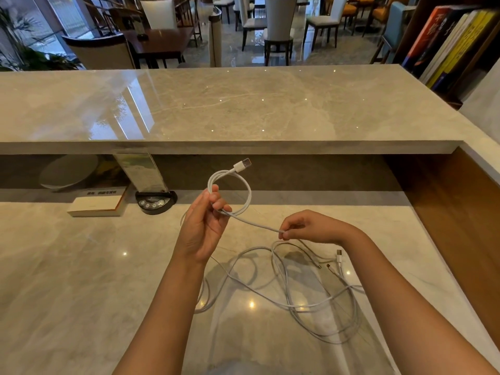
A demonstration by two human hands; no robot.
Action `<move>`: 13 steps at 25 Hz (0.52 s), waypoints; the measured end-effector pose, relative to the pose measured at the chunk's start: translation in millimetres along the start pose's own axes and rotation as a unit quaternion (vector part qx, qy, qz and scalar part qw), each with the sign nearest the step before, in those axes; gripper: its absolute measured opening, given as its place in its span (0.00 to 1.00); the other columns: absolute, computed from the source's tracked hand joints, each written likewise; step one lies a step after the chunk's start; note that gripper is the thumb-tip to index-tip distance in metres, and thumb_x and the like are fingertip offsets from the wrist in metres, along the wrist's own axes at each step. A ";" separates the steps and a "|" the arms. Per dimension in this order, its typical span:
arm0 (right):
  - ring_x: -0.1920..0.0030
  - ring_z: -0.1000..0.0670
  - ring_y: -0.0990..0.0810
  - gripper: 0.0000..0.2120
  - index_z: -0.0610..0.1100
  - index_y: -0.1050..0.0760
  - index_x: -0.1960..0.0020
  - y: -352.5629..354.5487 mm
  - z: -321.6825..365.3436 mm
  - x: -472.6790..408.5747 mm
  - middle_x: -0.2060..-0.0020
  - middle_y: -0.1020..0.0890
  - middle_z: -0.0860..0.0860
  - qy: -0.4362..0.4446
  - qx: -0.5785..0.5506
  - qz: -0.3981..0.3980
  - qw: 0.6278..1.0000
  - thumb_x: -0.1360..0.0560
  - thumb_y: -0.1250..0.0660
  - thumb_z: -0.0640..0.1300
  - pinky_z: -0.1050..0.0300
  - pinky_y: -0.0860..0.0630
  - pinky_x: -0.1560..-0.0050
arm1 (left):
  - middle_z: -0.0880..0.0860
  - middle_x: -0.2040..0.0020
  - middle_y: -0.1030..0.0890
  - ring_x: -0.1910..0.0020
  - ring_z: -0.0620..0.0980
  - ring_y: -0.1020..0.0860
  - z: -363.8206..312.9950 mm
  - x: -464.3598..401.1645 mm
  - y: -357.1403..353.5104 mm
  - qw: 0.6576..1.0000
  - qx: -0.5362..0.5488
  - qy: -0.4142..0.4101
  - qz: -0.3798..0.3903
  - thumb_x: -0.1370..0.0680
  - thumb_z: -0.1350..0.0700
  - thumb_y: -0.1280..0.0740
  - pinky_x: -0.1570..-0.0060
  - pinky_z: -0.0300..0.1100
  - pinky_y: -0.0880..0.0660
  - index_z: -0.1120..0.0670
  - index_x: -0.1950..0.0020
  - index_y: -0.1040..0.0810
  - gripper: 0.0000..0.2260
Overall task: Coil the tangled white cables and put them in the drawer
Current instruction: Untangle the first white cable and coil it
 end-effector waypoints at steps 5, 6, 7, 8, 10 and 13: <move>0.67 0.52 0.28 0.10 0.45 0.18 0.59 51.0 12.7 -9.4 0.67 0.22 0.48 -0.038 -0.009 -0.150 0.988 0.28 0.31 0.51 0.58 0.29 0.64 | 0.49 0.71 0.22 0.75 0.41 0.25 -13.7 5.3 9.3 0.995 -0.101 -0.010 -0.002 0.21 0.58 0.43 0.72 0.33 0.24 0.56 0.60 0.16 0.17; 0.68 0.51 0.31 0.10 0.46 0.18 0.60 55.0 16.2 -11.2 0.69 0.25 0.47 -0.047 0.005 -0.135 0.990 0.28 0.31 0.52 0.59 0.32 0.67 | 0.49 0.71 0.22 0.75 0.41 0.25 -14.2 6.7 11.0 0.992 -0.128 -0.012 -0.003 0.22 0.58 0.42 0.73 0.33 0.25 0.56 0.60 0.17 0.15; 0.69 0.52 0.33 0.10 0.45 0.18 0.60 55.3 19.7 -12.9 0.69 0.26 0.47 -0.061 0.014 -0.104 0.993 0.27 0.31 0.51 0.60 0.35 0.68 | 0.49 0.71 0.22 0.75 0.41 0.25 -13.9 8.3 11.3 0.988 -0.155 -0.010 0.002 0.24 0.58 0.40 0.73 0.33 0.25 0.56 0.59 0.17 0.12; 0.70 0.52 0.34 0.10 0.43 0.18 0.58 54.9 22.0 -14.2 0.69 0.28 0.47 -0.077 0.016 -0.076 0.994 0.26 0.32 0.49 0.61 0.36 0.69 | 0.49 0.70 0.22 0.75 0.41 0.26 -12.0 9.2 10.7 0.983 -0.184 -0.004 0.012 0.26 0.58 0.39 0.72 0.33 0.25 0.56 0.59 0.17 0.10; 0.72 0.53 0.36 0.09 0.40 0.19 0.56 59.9 28.1 -16.1 0.70 0.30 0.48 -0.098 0.002 -0.075 0.992 0.26 0.33 0.45 0.61 0.37 0.70 | 0.49 0.69 0.22 0.74 0.42 0.25 -5.3 9.6 9.2 0.967 -0.251 0.020 0.036 0.25 0.59 0.39 0.70 0.34 0.25 0.57 0.55 0.19 0.09; 0.72 0.53 0.35 0.09 0.40 0.19 0.60 74.2 45.4 -16.2 0.70 0.29 0.46 -0.089 -0.025 -0.169 0.981 0.26 0.33 0.44 0.59 0.36 0.69 | 0.51 0.68 0.22 0.70 0.44 0.24 3.9 8.6 9.7 0.938 -0.340 0.050 0.045 0.21 0.63 0.42 0.67 0.36 0.23 0.59 0.53 0.22 0.09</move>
Point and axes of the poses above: each hand's wrist, its own x-axis away from the middle knuckle, its own y-axis out of the back of the hand, z = x × y, the point moved 8 cm from there along -x, towards the middle knuckle
